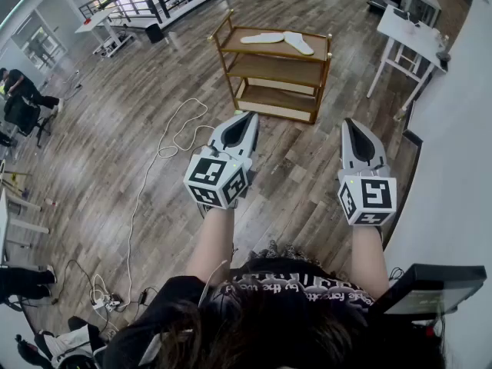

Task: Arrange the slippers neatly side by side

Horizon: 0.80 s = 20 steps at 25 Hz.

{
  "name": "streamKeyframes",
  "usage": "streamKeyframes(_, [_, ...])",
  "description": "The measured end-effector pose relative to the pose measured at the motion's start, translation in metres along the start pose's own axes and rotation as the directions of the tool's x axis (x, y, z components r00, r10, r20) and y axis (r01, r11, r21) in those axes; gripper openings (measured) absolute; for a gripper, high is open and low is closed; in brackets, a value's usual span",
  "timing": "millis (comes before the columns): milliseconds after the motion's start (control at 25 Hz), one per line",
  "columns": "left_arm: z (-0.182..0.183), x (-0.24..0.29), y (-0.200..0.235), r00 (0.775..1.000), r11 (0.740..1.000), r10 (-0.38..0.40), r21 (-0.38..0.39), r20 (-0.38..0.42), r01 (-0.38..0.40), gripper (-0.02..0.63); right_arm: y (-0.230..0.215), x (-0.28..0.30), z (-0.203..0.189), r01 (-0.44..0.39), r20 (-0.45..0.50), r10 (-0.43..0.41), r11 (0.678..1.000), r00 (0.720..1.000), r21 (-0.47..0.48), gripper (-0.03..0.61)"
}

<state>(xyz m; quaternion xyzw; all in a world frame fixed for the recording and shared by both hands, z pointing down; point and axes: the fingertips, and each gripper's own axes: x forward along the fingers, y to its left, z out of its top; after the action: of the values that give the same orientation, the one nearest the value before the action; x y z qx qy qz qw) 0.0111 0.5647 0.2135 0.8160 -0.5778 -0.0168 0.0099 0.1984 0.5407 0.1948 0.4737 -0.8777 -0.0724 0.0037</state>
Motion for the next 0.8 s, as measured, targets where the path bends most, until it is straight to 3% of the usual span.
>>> streamKeyframes(800, [-0.015,-0.013,0.028,1.0,0.999,0.014,-0.039,-0.003,-0.014,0.002,0.013,0.011,-0.011,-0.045,0.011,0.045,0.997,0.999,0.065,0.003])
